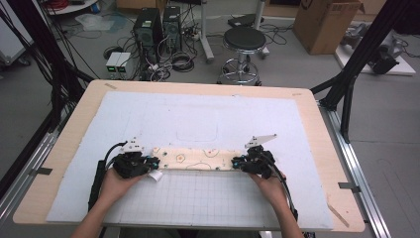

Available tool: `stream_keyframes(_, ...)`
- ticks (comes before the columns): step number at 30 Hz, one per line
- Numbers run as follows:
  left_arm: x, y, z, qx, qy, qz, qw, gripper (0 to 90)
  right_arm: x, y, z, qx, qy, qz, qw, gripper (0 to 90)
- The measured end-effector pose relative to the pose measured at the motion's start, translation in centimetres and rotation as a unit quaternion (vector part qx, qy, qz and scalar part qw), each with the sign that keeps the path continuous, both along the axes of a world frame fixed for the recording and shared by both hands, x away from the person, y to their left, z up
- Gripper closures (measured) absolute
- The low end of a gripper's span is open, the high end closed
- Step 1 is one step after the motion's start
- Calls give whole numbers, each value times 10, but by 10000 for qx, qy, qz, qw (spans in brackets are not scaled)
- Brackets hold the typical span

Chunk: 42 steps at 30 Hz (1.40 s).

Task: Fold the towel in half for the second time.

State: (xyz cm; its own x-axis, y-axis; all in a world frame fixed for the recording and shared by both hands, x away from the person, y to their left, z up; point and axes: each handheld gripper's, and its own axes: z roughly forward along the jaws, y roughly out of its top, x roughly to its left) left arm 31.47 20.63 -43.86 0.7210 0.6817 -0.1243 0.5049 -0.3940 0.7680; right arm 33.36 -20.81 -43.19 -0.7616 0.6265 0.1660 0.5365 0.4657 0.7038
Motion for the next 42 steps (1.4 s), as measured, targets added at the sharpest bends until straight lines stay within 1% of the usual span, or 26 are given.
stream_keyframes(2,0,0,2,-68,-15,-5,10000,757,0,-1,1,43,10,-10,10000,779)
stream_keyframes(3,1,0,3,-118,-86,33,9999,727,0,0,2,76,-49,-11,10000,757)
stream_keyframes(4,1,1,4,-131,-126,42,9998,710,-1,1,5,117,-160,-1,9998,733)
stream_keyframes(5,3,2,5,-187,-163,105,9996,698,-1,2,7,150,-314,19,9994,709)
stream_keyframes(6,4,2,6,-240,-176,146,9995,686,0,4,9,157,-422,39,9990,683)
stream_keyframes(7,7,1,6,-238,-192,191,9993,676,1,5,9,137,-492,37,9987,674)
stream_keyframes(8,9,1,6,-194,-188,193,9994,668,3,6,10,120,-455,9,9989,661)
stream_keyframes(10,11,0,4,-158,-162,212,9995,658,7,7,9,144,-457,-50,9988,638)
stream_keyframes(13,14,0,-1,-111,-79,242,9996,655,11,6,3,71,-262,-54,9996,609)
stream_keyframes(15,14,0,-1,-97,-95,254,9996,656,12,5,-1,-34,-144,-75,9999,604)
stream_keyframes(17,13,-1,-1,-20,-112,228,9997,653,11,5,-2,-91,-183,-40,9998,604)
stream_keyframes(19,12,-1,-1,37,-135,201,9997,650,10,5,-2,-232,-301,-18,9993,603)
stream_keyframes(21,10,-2,-1,66,-159,192,9997,646,8,5,-3,-249,-326,-5,9992,600)
stream_keyframes(23,10,-2,-2,20,-168,214,9996,644,8,5,-4,-239,-353,-7,9991,599)
stream_keyframes(25,10,-1,-1,-17,-137,214,9997,636,8,5,-4,-188,-327,-25,9993,583)
stream_keyframes(27,10,0,2,-58,-202,231,9995,609,8,4,-3,-88,-276,-37,9996,556)
stream_keyframes(28,10,2,4,-157,-233,277,9992,605,8,4,-1,5,-278,-47,9996,550)
stream_keyframes(30,13,7,8,-387,-270,445,9979,604,7,2,4,153,-448,-69,9989,551)
stream_keyframes(31,16,10,9,-442,-280,526,9972,604,7,1,7,187,-494,-140,9985,551)
stream_keyframes(32,19,11,9,-502,-254,624,9965,600,9,-1,9,204,-482,-206,9984,550)
stream_keyframes(33,21,12,9,-489,-225,706,9960,591,12,-3,10,218,-418,-322,9984,550)
stream_keyframes(34,24,13,8,-461,-164,767,9959,581,15,-6,10,248,-404,-407,9980,550)
stream_keyframes(36,29,13,7,-453,-20,856,9953,541,21,-11,7,279,-271,-565,9976,537)
stream_keyframes(37,32,13,6,-458,18,846,9954,540,23,-13,6,281,-177,-651,9973,537)
stream_keyframes(39,35,12,5,-480,86,866,9950,536,28,-15,0,399,45,-705,9967,535)
stream_keyframes(42,39,11,3,-400,237,872,9951,528,32,-14,-7,416,239,-689,9965,538)
